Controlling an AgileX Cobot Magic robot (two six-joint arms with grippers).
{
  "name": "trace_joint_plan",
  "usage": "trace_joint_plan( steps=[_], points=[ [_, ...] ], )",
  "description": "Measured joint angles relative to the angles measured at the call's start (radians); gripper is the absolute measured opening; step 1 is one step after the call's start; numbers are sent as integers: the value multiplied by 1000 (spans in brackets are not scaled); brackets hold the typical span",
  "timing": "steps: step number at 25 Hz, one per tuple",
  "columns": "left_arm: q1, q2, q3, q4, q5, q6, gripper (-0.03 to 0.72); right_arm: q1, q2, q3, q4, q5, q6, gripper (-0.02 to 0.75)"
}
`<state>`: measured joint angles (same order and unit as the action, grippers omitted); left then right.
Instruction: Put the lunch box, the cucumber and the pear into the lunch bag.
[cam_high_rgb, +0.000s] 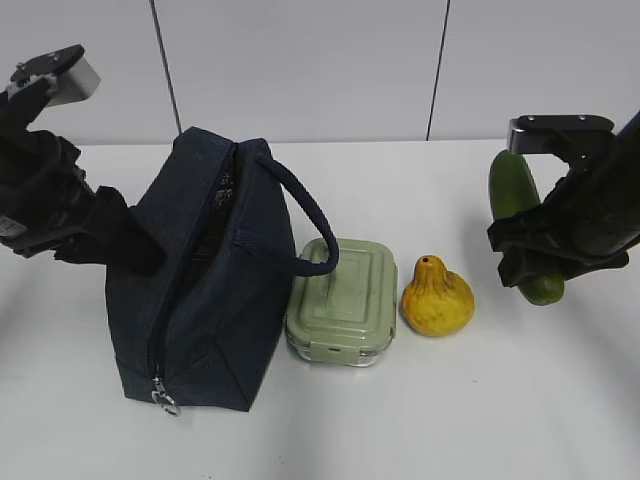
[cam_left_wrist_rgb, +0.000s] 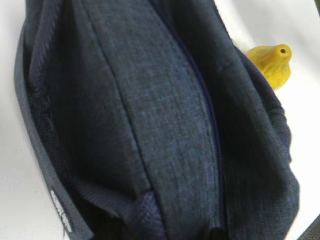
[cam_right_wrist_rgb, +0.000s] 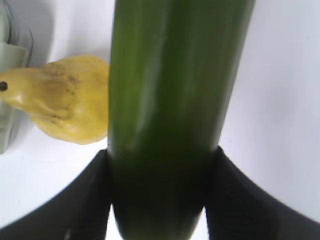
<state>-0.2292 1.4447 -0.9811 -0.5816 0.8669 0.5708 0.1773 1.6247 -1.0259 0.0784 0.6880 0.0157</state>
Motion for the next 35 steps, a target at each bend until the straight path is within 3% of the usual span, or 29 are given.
trace_joint_plan(
  steps=[4,7,10,14,22,35],
  points=[
    [0,8,0,5,-14,-3,83,0,-26,0,32,0,-16,378],
    [0,8,0,6,-26,-3,21,0,-48,-2,197,9,-150,378],
    [0,8,0,6,-30,-3,6,17,-50,-32,422,40,-322,378],
    [0,8,0,6,-35,-3,3,115,-50,-104,604,62,-431,378],
    [0,8,0,6,-35,-3,3,324,-40,-278,752,25,-456,377],
    [0,8,0,4,-51,-14,3,426,154,-391,910,-96,-468,377]
  ],
)
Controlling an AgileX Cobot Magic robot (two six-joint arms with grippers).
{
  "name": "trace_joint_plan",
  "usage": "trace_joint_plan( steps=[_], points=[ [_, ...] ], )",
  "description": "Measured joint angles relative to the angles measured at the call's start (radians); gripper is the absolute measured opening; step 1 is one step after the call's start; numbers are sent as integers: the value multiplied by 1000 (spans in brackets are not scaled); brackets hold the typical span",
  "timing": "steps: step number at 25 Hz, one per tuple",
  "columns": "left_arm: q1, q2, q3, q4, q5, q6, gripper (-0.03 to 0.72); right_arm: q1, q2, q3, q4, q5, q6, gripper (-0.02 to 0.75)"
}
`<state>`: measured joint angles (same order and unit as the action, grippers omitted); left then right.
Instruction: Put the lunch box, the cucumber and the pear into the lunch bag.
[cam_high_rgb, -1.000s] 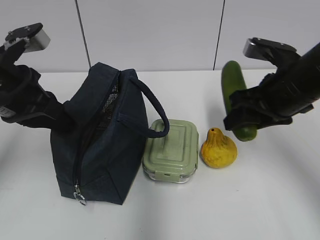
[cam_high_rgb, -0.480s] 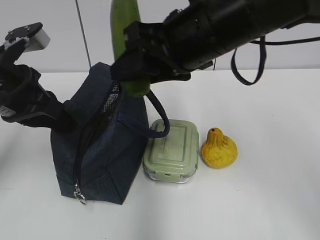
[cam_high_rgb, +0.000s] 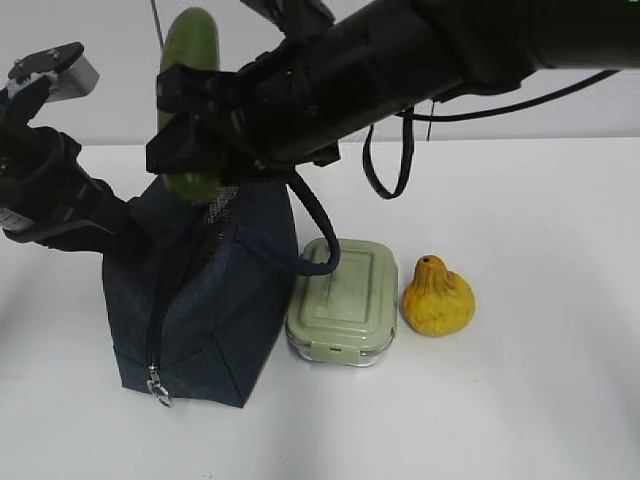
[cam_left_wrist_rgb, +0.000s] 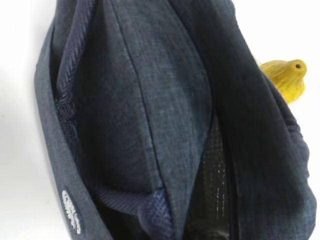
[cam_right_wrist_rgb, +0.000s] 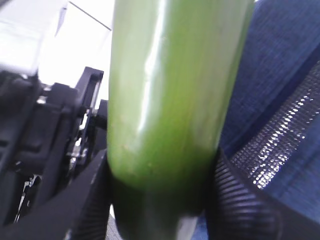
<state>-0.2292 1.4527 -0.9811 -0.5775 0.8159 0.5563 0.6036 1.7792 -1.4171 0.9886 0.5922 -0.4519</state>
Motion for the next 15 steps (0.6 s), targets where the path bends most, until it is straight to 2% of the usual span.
trace_joint_plan(
  steps=[6,10,15],
  points=[
    [0,0,0,-1,0,-1,3,12,78,-7,11,-32,-2,377],
    [0,0,0,0,-1,-1,3,12,117,-7,-34,-7,-3,377],
    [0,0,0,-1,-14,-1,3,12,123,-10,-300,66,187,377]
  ],
)
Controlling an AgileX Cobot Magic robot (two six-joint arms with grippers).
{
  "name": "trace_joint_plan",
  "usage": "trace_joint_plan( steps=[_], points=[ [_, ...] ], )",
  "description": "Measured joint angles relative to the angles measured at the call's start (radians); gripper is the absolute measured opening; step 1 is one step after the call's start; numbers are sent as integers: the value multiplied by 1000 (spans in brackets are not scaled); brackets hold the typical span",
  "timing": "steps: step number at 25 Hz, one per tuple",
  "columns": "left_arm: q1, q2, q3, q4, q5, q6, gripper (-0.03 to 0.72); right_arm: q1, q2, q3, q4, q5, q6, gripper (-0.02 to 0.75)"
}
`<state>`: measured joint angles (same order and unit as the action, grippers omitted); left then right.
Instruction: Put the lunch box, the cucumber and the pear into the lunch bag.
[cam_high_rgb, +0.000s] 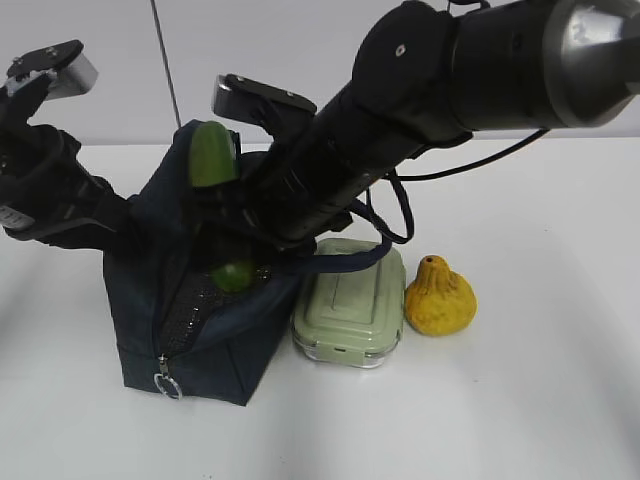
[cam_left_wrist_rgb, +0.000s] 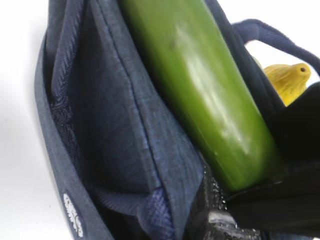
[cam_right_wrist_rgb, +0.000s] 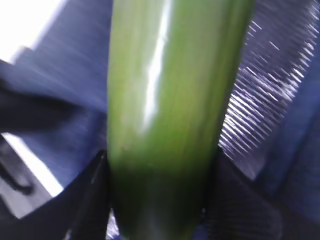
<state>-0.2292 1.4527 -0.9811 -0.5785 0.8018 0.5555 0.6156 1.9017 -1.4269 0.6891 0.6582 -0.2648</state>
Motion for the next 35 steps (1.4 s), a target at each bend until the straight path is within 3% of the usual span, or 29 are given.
trace_joint_plan(
  steps=[2,5,14,21,27,30,35],
  points=[
    [0,0,0,-3,-3,0,3,0,4,0,-132,46,96,377],
    [-2,0,0,-8,-6,0,3,0,8,0,-213,89,148,377],
    [-2,0,0,-9,-7,0,3,0,8,-5,-229,99,151,383],
    [-2,0,0,-9,-11,0,2,0,10,-95,-217,116,65,510],
    [-2,0,0,-9,-11,0,2,0,10,-150,-215,138,56,526],
    [-2,0,0,-4,-10,0,2,0,-4,-153,-264,158,54,528],
    [-2,0,0,0,-10,0,2,0,-98,-153,-446,197,127,528]
  ],
)
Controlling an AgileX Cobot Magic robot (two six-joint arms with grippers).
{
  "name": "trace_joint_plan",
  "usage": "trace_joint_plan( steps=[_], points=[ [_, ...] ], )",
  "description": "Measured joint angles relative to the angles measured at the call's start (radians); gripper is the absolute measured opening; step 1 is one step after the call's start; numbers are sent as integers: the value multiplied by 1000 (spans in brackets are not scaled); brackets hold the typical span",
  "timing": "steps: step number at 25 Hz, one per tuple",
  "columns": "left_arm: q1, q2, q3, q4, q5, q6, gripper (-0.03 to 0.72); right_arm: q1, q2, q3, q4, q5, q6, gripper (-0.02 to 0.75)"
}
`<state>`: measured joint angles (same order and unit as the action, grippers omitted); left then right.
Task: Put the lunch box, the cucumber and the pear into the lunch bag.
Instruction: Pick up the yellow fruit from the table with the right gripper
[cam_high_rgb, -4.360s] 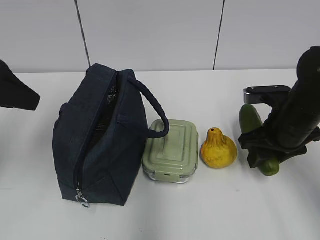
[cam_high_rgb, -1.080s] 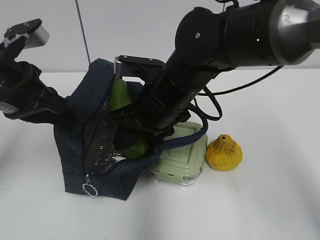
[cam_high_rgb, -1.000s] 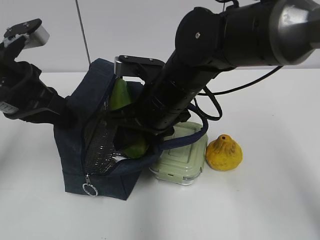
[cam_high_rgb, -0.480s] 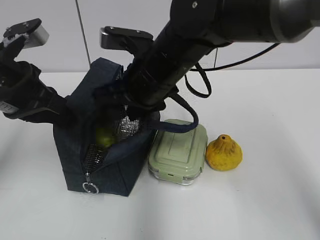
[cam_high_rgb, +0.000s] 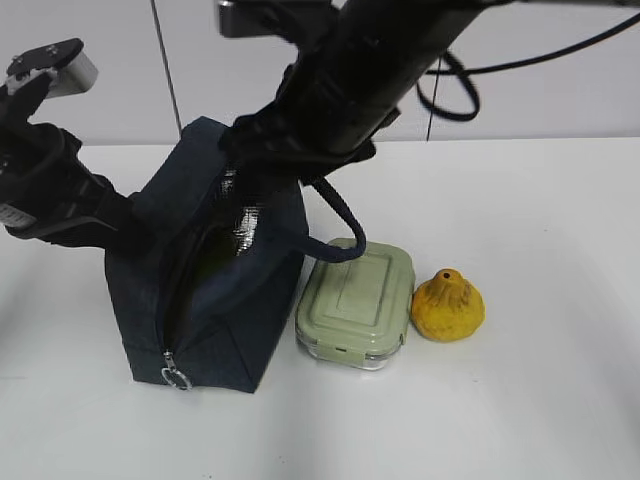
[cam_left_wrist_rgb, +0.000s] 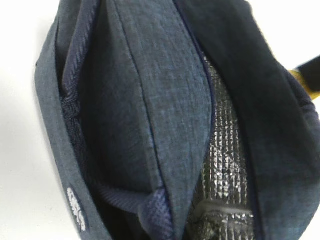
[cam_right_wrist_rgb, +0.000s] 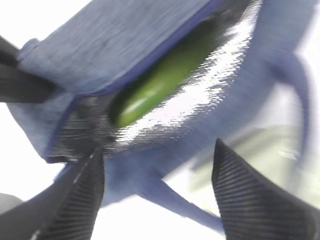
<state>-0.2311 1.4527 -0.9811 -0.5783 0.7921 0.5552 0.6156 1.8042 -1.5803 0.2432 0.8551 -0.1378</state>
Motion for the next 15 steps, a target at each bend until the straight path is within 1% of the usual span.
trace_joint_plan(
  steps=[1,2,3,4,6,8,10,13,15],
  points=[
    [0,0,0,0,0,0,2,0,-43,-2,-119,30,79,528],
    [0,0,0,1,1,0,2,0,-61,-4,-188,60,138,528],
    [0,0,0,3,1,0,2,0,-68,-5,-230,79,163,528],
    [0,0,0,3,1,0,2,0,-75,-7,-348,137,218,528],
    [0,0,0,3,1,0,2,0,-70,-7,-440,213,258,528],
    [0,0,0,3,2,0,2,-2,-55,3,-472,257,273,528],
    [0,0,0,3,2,0,2,-7,-39,21,-480,276,277,527],
    [0,0,0,3,4,-1,2,-29,-13,51,-479,288,280,516],
    [0,0,0,3,8,-1,2,-64,13,73,-459,295,277,506]
  ],
)
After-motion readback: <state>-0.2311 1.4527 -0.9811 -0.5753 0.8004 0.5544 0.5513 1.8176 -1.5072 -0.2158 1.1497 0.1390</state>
